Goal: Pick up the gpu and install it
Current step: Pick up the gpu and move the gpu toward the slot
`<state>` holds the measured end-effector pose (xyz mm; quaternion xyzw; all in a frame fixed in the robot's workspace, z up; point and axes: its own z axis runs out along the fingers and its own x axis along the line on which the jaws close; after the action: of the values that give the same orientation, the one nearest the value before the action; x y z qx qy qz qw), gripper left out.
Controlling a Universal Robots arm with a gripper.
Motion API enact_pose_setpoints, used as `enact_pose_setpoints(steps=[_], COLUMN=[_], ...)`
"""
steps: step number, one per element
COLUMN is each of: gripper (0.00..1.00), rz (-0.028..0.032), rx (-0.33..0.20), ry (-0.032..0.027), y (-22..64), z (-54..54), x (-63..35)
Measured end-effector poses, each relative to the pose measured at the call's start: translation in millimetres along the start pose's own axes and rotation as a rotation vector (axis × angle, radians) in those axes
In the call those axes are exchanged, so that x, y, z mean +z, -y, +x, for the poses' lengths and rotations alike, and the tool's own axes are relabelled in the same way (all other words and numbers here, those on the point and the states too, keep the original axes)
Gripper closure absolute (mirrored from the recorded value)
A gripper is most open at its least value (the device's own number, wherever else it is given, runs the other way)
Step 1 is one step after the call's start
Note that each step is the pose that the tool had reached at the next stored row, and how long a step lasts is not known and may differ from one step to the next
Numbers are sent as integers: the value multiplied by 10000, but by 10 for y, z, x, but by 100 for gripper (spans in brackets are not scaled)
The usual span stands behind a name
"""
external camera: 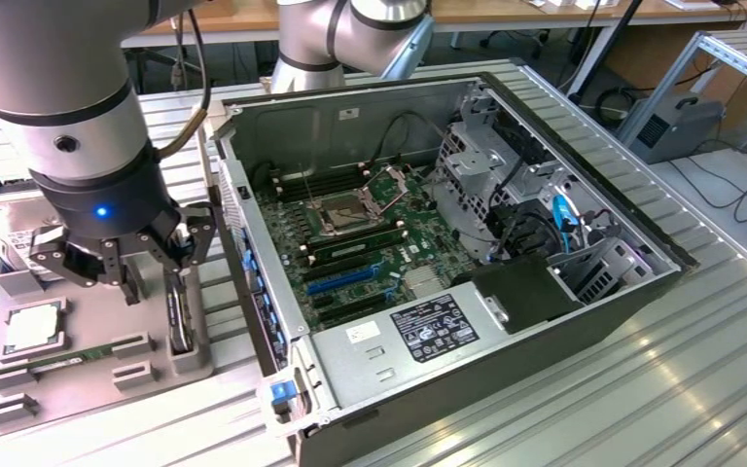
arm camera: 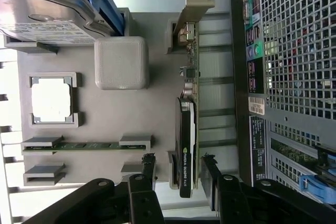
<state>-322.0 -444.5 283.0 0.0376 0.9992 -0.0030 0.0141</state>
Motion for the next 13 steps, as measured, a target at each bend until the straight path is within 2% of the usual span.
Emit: enact_pose_setpoints(steps=[13], gripper=[52], rz=[106], rx=[-4], ry=[9], y=[-101], z=[-45], x=[12])
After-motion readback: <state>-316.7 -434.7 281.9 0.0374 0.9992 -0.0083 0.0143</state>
